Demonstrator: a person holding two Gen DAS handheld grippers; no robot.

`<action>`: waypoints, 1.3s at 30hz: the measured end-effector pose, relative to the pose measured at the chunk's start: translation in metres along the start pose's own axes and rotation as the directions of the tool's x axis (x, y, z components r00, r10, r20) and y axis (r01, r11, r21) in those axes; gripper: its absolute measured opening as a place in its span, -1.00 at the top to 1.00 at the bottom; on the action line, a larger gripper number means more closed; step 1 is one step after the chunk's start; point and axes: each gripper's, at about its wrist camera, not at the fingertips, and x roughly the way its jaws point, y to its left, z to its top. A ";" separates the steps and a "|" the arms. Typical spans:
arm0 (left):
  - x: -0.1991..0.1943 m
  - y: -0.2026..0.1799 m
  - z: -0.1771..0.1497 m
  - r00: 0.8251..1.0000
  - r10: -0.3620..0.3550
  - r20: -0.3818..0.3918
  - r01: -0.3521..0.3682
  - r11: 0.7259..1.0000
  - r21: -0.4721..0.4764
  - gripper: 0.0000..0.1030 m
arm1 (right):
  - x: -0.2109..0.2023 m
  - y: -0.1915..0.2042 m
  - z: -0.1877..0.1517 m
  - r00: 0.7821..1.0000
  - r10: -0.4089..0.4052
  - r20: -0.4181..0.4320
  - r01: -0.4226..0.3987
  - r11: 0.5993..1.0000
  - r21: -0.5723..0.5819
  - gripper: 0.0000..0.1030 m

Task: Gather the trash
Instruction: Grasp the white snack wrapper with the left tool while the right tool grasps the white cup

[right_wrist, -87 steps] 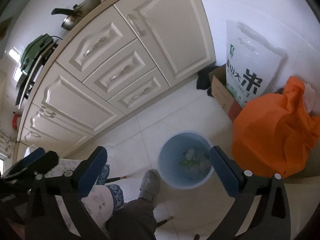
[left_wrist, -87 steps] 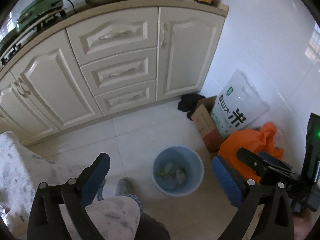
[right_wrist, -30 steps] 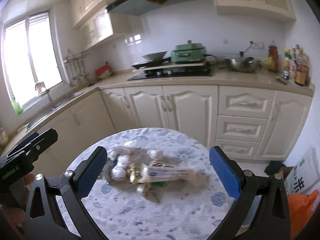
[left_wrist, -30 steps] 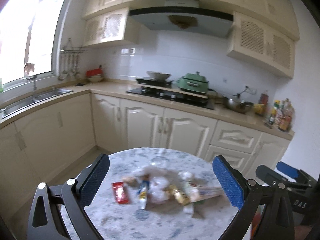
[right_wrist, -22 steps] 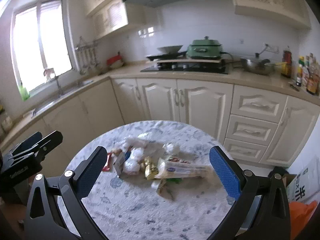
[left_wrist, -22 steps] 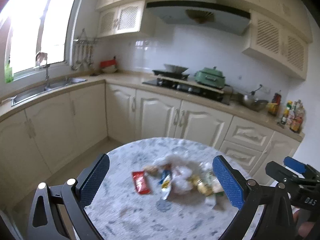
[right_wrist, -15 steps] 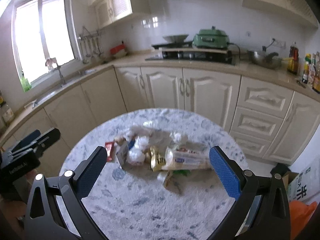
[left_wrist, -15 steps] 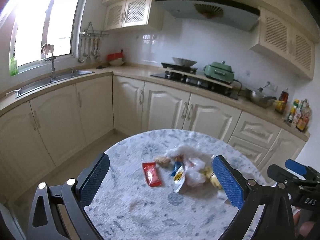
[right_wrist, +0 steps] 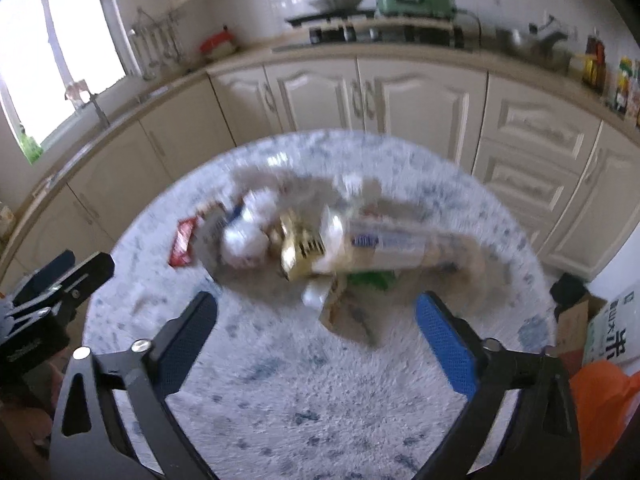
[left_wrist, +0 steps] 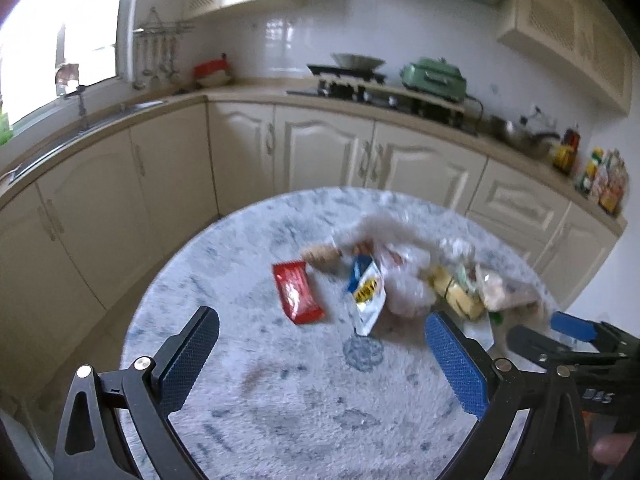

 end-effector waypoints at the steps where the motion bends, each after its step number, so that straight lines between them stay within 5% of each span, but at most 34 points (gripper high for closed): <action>1: 0.008 -0.001 0.000 1.000 0.000 -0.009 0.000 1.000 0.009 -0.97 | 0.009 -0.003 -0.002 1.000 -0.002 -0.020 0.002 1.000 0.008 -0.79; 10: 0.084 -0.009 0.025 0.996 -0.037 -0.086 0.043 0.997 0.063 -0.92 | 0.049 -0.011 -0.002 0.998 0.007 -0.061 -0.006 1.000 0.015 -0.46; 15: 0.130 -0.011 0.033 0.990 -0.027 -0.136 0.041 0.994 0.101 -0.57 | 0.058 -0.008 0.001 0.998 0.006 -0.059 -0.006 1.000 0.002 -0.21; 22: 0.168 -0.002 0.049 0.988 -0.062 -0.140 0.073 0.994 0.079 -0.59 | 0.062 -0.004 0.003 0.998 -0.010 -0.054 0.009 1.000 -0.018 0.09; 27: 0.180 0.007 0.049 0.988 -0.071 -0.134 0.080 0.994 0.070 -0.17 | 0.062 0.002 0.001 0.998 0.004 -0.059 -0.005 1.000 -0.028 0.32; 33: 0.173 0.005 0.036 0.989 -0.077 -0.127 0.087 0.993 0.076 -0.01 | 0.062 0.003 0.001 0.999 0.000 -0.049 -0.001 1.000 -0.025 0.33; 34: 0.172 0.001 0.032 0.988 -0.080 -0.131 0.091 0.992 0.082 0.09 | 0.063 0.004 0.001 0.999 -0.002 -0.050 0.000 1.000 -0.031 0.33; 36: 0.175 -0.003 0.030 0.983 -0.093 -0.156 0.108 0.990 0.089 0.68 | 0.061 0.005 0.000 0.999 0.007 -0.054 -0.009 0.999 -0.035 0.38; 39: 0.171 -0.004 0.027 0.979 -0.117 -0.166 0.132 0.988 0.077 0.69 | 0.055 0.002 -0.002 0.998 0.024 -0.053 -0.026 0.999 -0.032 0.48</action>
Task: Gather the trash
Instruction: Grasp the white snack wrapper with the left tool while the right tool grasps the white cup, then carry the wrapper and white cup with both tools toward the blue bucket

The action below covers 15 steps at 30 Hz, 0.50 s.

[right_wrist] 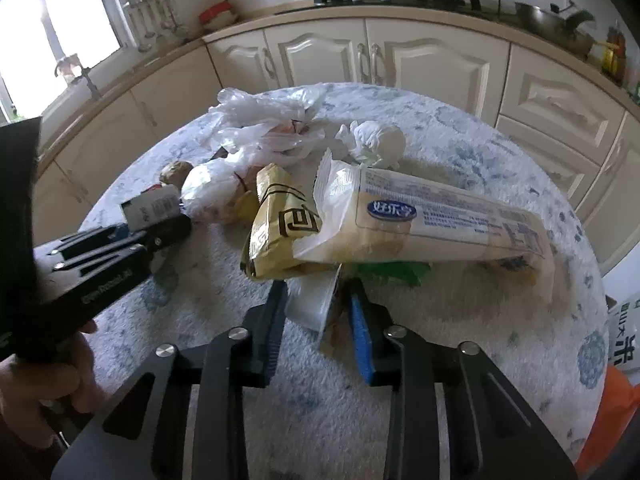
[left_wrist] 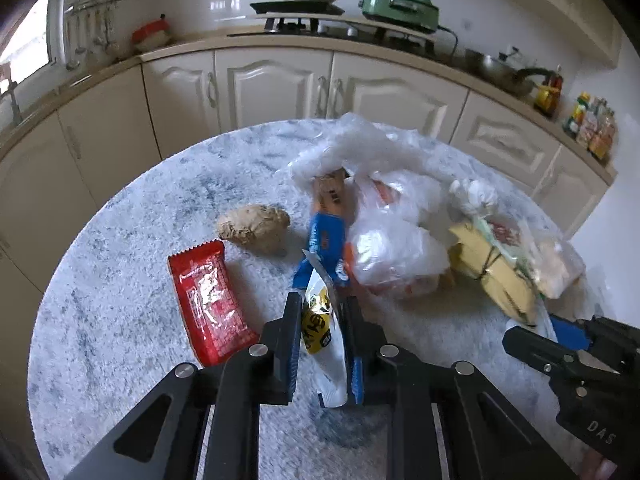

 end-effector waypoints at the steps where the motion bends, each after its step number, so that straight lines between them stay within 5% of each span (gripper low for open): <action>1: -0.001 0.001 -0.001 1.000 -0.010 0.000 0.010 1.000 -0.009 0.69 | -0.001 -0.001 -0.001 1.000 0.006 0.001 -0.006 1.000 0.002 0.51; 15: -0.052 -0.018 -0.029 0.999 -0.042 0.023 0.043 0.998 -0.042 0.70 | -0.023 -0.015 -0.019 0.998 0.058 0.005 -0.058 0.998 0.039 0.56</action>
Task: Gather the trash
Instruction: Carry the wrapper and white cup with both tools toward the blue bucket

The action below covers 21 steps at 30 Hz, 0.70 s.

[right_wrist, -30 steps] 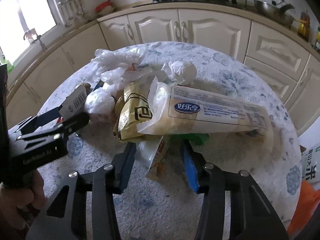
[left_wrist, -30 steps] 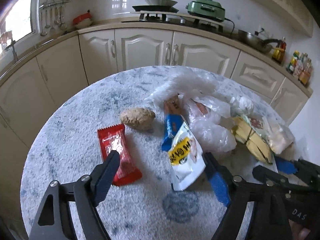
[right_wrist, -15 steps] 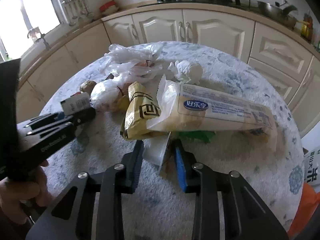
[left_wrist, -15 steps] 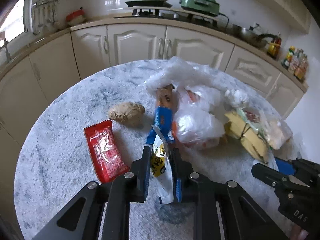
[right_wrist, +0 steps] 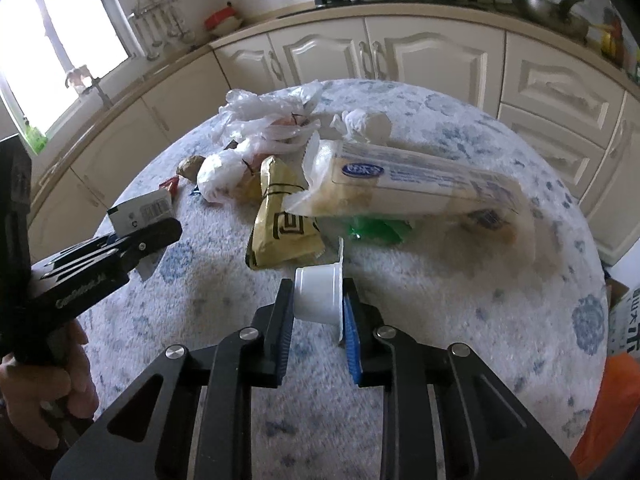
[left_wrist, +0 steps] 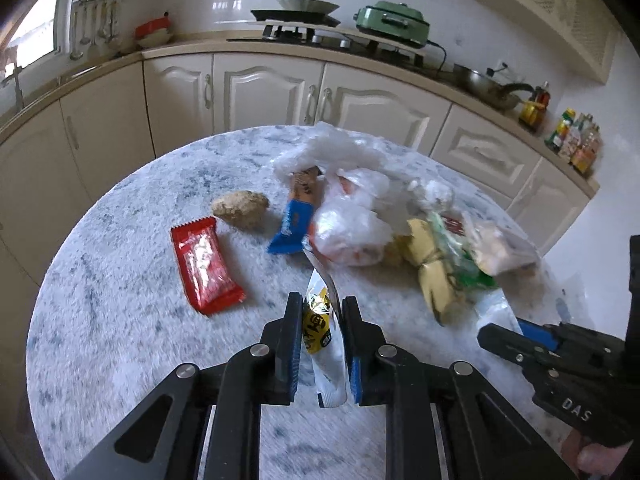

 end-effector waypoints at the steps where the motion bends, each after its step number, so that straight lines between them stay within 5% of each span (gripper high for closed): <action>1: -0.004 -0.003 -0.002 1.000 -0.002 0.002 0.002 1.000 0.003 0.70 | -0.003 -0.002 -0.001 1.000 0.002 0.004 -0.002 1.000 0.004 0.56; 21: -0.098 -0.105 0.011 0.981 -0.095 0.167 0.063 0.980 0.187 0.70 | -0.129 -0.067 0.000 0.972 -0.009 0.235 -0.017 0.994 0.109 0.56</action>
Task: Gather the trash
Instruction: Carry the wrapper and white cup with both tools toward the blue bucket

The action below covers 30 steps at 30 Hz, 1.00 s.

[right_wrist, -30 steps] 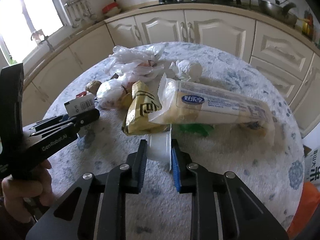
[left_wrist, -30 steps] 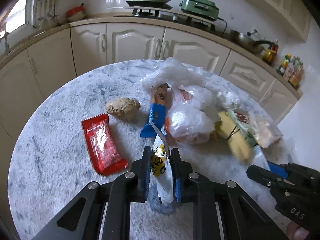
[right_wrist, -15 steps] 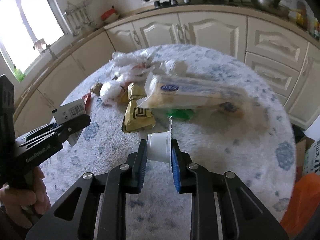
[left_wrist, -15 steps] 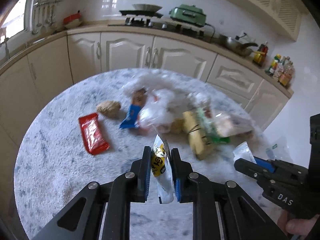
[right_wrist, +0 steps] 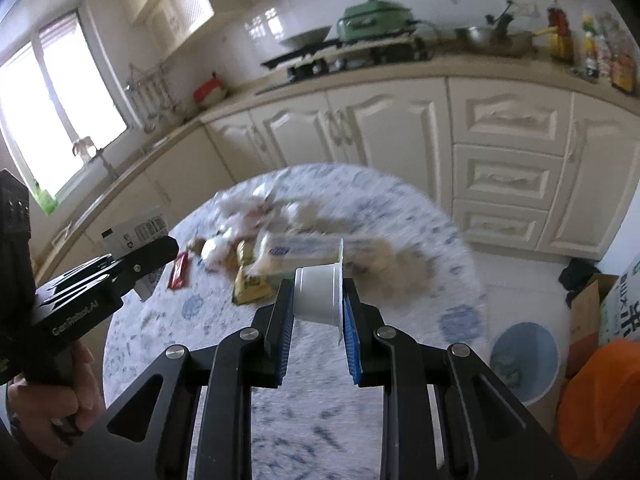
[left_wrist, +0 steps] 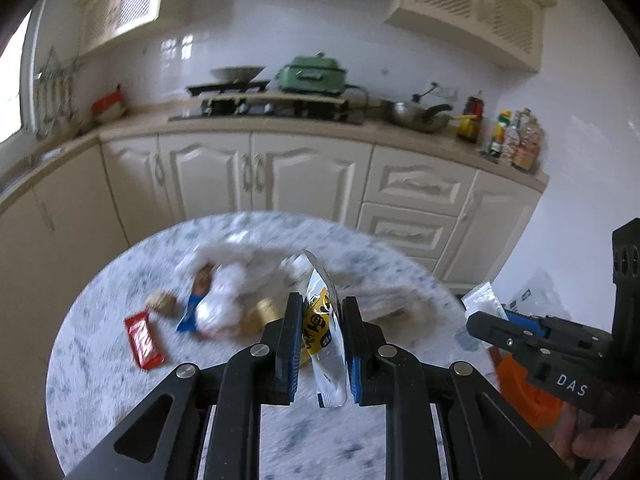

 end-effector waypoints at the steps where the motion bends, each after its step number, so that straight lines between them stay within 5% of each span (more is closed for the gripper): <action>1: -0.003 -0.008 0.003 1.000 -0.005 0.011 0.005 1.000 0.014 0.70 | -0.007 -0.005 0.003 1.000 -0.013 0.014 0.013 1.000 0.001 0.56; 11: 0.001 -0.089 0.025 0.986 -0.157 0.057 0.149 0.980 0.129 0.70 | -0.071 -0.064 0.023 0.981 -0.141 0.136 0.136 0.990 0.046 0.56; 19: 0.035 -0.151 0.040 0.954 -0.299 0.013 0.290 0.935 0.205 0.70 | -0.118 -0.132 0.027 0.936 -0.298 0.187 0.272 0.950 0.153 0.56; 30: 0.134 -0.217 0.070 0.905 -0.401 -0.140 0.424 0.874 0.236 0.70 | -0.117 -0.240 0.010 0.897 -0.433 0.094 0.387 0.869 0.307 0.56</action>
